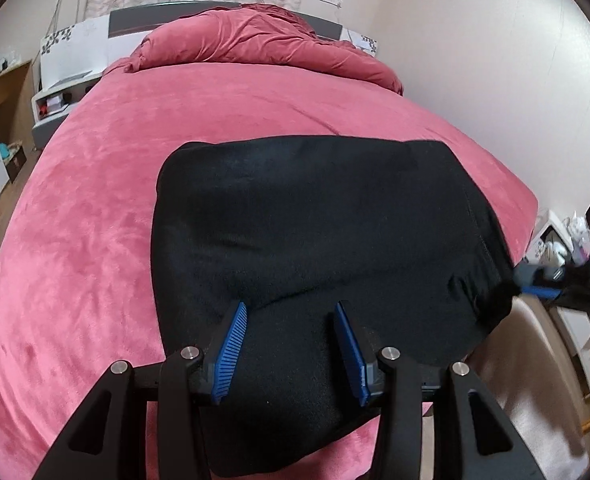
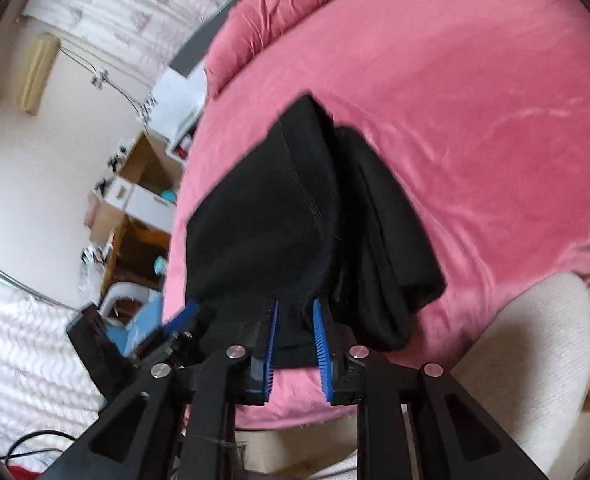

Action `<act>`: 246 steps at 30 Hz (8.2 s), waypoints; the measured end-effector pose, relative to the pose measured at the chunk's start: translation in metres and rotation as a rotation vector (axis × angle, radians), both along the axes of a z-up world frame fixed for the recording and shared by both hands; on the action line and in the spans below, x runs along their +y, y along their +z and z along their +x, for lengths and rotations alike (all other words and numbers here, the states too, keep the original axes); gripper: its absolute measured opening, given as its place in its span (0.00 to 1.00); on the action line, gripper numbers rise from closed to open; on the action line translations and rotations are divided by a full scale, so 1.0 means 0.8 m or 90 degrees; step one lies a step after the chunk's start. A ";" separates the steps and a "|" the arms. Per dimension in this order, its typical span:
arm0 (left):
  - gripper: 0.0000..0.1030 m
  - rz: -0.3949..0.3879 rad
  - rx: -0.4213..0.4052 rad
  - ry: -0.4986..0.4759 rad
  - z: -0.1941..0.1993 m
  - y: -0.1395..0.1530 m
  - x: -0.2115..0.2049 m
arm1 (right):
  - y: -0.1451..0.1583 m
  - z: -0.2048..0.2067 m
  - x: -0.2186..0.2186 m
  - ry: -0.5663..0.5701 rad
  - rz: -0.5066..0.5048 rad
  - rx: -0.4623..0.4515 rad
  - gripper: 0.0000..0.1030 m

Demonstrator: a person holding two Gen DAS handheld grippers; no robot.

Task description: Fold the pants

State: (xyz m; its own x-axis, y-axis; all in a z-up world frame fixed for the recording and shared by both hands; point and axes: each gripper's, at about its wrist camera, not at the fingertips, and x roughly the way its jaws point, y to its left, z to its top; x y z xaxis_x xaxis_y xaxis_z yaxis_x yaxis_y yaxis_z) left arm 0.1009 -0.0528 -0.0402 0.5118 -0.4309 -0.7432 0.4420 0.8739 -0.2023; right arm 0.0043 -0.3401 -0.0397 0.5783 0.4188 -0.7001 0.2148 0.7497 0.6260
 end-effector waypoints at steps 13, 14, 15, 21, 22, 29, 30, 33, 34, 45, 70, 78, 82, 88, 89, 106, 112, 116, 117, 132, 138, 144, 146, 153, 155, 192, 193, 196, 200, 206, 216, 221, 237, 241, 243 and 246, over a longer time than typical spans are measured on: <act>0.45 0.009 0.017 0.040 0.006 0.002 0.009 | -0.009 0.000 -0.010 -0.047 -0.013 0.020 0.49; 0.45 0.013 0.018 0.040 0.006 0.002 0.008 | -0.010 0.009 -0.006 -0.042 -0.034 0.026 0.49; 0.45 0.013 0.019 0.041 0.007 0.001 0.009 | -0.009 0.014 -0.001 -0.035 -0.059 0.028 0.47; 0.45 0.009 0.027 0.050 0.010 0.000 0.010 | 0.007 0.024 0.011 -0.008 -0.174 0.005 0.15; 0.45 0.011 0.028 0.050 0.010 -0.001 0.010 | 0.010 0.027 0.012 0.001 -0.185 0.001 0.09; 0.45 0.007 0.034 0.052 0.010 0.000 0.011 | 0.051 0.025 0.007 0.003 -0.118 -0.039 0.07; 0.45 0.004 0.037 0.053 0.011 -0.001 0.012 | 0.058 0.022 0.006 0.006 -0.105 -0.050 0.07; 0.45 -0.010 0.043 0.058 0.013 -0.003 0.016 | 0.070 0.017 0.006 0.020 -0.097 -0.058 0.06; 0.45 -0.011 0.044 0.058 0.013 -0.004 0.016 | 0.067 0.016 0.008 0.025 -0.111 -0.051 0.06; 0.45 0.021 0.035 0.048 0.010 0.010 0.010 | 0.003 0.026 0.001 -0.030 -0.186 0.035 0.09; 0.46 0.128 0.004 0.045 0.167 -0.007 -0.038 | -0.034 0.170 0.004 -0.051 -0.340 -0.007 0.49; 0.47 0.111 0.002 0.043 0.181 -0.022 -0.038 | -0.050 0.149 -0.025 -0.111 -0.256 -0.014 0.66; 0.47 0.067 0.021 0.060 0.172 -0.006 -0.017 | -0.039 0.149 -0.021 -0.102 -0.260 -0.011 0.66; 0.53 0.078 0.013 0.108 0.138 0.010 0.015 | -0.020 0.126 -0.015 -0.076 -0.268 -0.015 0.66; 0.53 0.087 0.010 0.106 0.132 0.011 0.015 | -0.015 0.120 -0.010 -0.069 -0.283 -0.019 0.66; 0.53 0.110 0.035 0.122 0.080 0.003 0.023 | -0.020 0.077 0.038 -0.013 -0.391 -0.001 0.66; 0.54 0.092 0.049 0.129 0.075 0.001 0.034 | -0.023 0.070 0.016 -0.030 -0.320 0.009 0.66; 0.55 0.084 0.060 0.129 0.076 0.001 0.038 | -0.024 0.066 0.017 -0.024 -0.318 0.012 0.67; 0.57 0.084 0.063 0.129 0.077 0.001 0.039 | -0.024 0.067 0.017 -0.024 -0.316 0.013 0.68; 0.69 -0.103 0.197 0.010 0.093 0.003 0.070 | -0.019 0.083 -0.014 0.045 -0.171 0.016 0.89; 0.71 -0.114 0.251 0.011 0.121 -0.024 0.074 | -0.039 0.108 -0.031 0.067 -0.126 0.031 0.89; 0.73 -0.168 0.288 0.002 0.131 -0.045 0.071 | -0.066 0.126 -0.024 0.121 -0.092 0.033 0.89; 0.73 -0.193 0.306 -0.002 0.134 -0.053 0.072 | -0.075 0.131 -0.026 0.121 -0.066 0.029 0.91; 0.75 -0.205 0.325 -0.034 0.133 -0.066 0.052 | -0.083 0.146 -0.029 0.114 -0.014 0.011 0.77; 0.70 -0.201 0.322 -0.039 0.129 -0.064 0.046 | -0.079 0.148 -0.025 0.129 -0.022 0.008 0.67; 0.61 -0.103 0.097 0.001 0.397 -0.018 0.024 | -0.056 0.395 -0.043 0.016 -0.049 -0.147 0.66; 0.63 -0.114 0.098 0.008 0.393 -0.022 0.027 | -0.059 0.391 -0.046 0.013 -0.043 -0.152 0.66; 0.65 -0.153 0.099 0.046 0.374 -0.027 0.043 | -0.055 0.381 -0.045 0.009 -0.066 -0.158 0.69; 0.66 -0.150 0.069 0.089 0.326 -0.022 0.067 | -0.043 0.358 -0.049 -0.022 -0.105 -0.145 0.75; 0.66 -0.086 0.036 0.090 0.259 -0.020 0.069 | -0.019 0.307 -0.043 -0.085 -0.194 -0.136 0.75; 0.66 0.010 0.015 0.120 0.137 -0.018 0.065 | -0.008 0.201 0.027 -0.083 -0.300 -0.073 0.78; 0.66 0.010 0.030 0.163 0.102 -0.015 0.075 | -0.017 0.163 0.062 -0.052 -0.286 -0.049 0.79; 0.66 0.067 -0.034 0.217 0.016 0.027 0.072 | 0.017 0.075 0.142 -0.015 -0.388 -0.116 0.97; 0.66 0.069 -0.040 0.220 0.003 0.028 0.074 | 0.022 0.065 0.145 -0.017 -0.398 -0.122 0.97; 0.66 0.067 -0.036 0.222 -0.002 0.028 0.076 | 0.023 0.060 0.146 -0.016 -0.400 -0.125 0.97; 0.66 0.071 -0.038 0.227 -0.007 0.028 0.076 | 0.027 0.055 0.149 -0.017 -0.413 -0.131 0.98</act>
State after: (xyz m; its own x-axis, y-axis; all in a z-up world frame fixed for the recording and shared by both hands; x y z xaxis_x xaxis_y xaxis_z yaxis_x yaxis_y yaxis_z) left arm 0.0956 0.0082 -0.0181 0.6585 -0.1358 -0.7402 0.1133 0.9903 -0.0809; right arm 0.0480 -0.2207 -0.0180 0.7305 -0.0647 -0.6798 0.1628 0.9833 0.0813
